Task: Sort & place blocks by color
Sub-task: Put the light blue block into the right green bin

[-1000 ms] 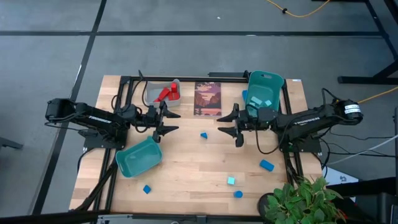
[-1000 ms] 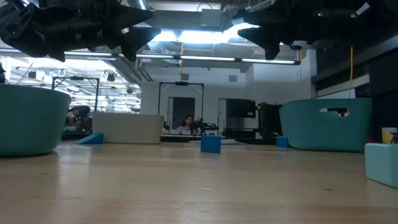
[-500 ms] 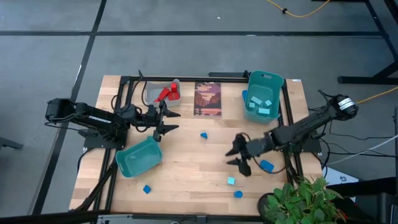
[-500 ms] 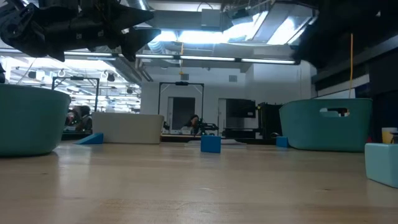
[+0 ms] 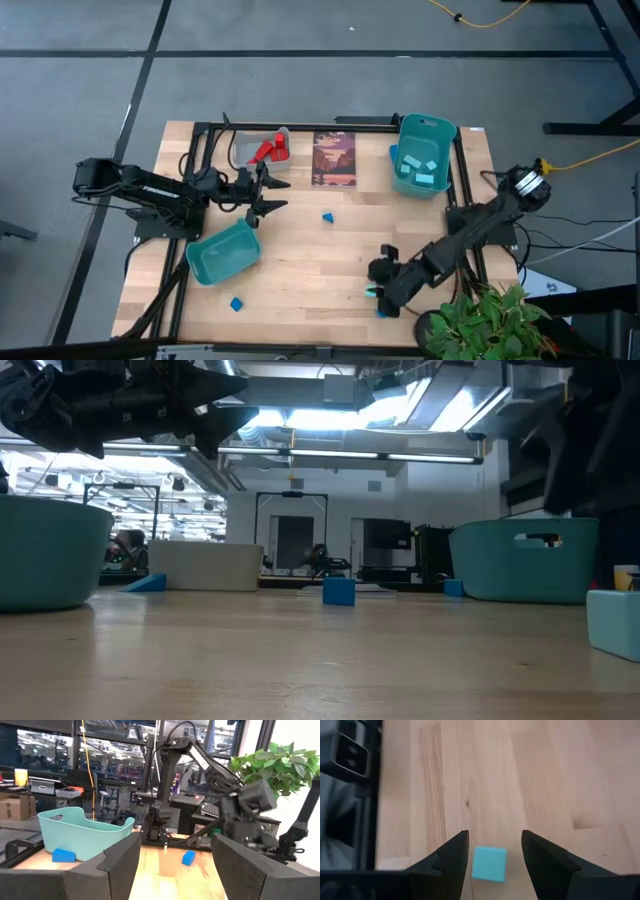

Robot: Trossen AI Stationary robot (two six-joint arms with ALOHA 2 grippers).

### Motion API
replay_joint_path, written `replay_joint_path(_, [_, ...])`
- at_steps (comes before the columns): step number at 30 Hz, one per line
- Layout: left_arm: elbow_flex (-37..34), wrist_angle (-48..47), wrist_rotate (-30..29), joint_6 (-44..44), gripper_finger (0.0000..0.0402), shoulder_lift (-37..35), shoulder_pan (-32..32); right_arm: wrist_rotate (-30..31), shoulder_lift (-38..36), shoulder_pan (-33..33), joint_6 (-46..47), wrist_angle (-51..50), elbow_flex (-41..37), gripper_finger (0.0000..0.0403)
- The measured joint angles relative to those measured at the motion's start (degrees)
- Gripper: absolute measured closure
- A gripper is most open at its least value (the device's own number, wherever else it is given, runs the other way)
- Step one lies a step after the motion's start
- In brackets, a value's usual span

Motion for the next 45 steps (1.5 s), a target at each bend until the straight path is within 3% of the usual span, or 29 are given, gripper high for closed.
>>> replay_joint_path(12, [0.00, -0.02, -0.07, 0.00, 0.0166, 0.00, 0.00, -0.38, 7.75, 0.83, 3.76, -2.08, 2.24, 0.0217])
replay_joint_path(23, [0.00, -0.05, -0.09, 0.00, 0.0166, 0.00, 0.00, -1.44, 7.71, 2.86, 5.34, -0.59, 1.80, 0.0217])
replay_joint_path(34, [0.00, -0.04, -0.72, 0.00, 0.0166, 0.00, 0.00, 1.94, 9.68, 3.03, 5.37, 0.94, 1.76, 0.0217])
replay_joint_path(45, [0.00, -0.18, -0.77, 0.02, 0.0166, 0.00, 0.00, 2.09, 9.07, 3.25, -0.02, -2.00, 4.77, 0.0217])
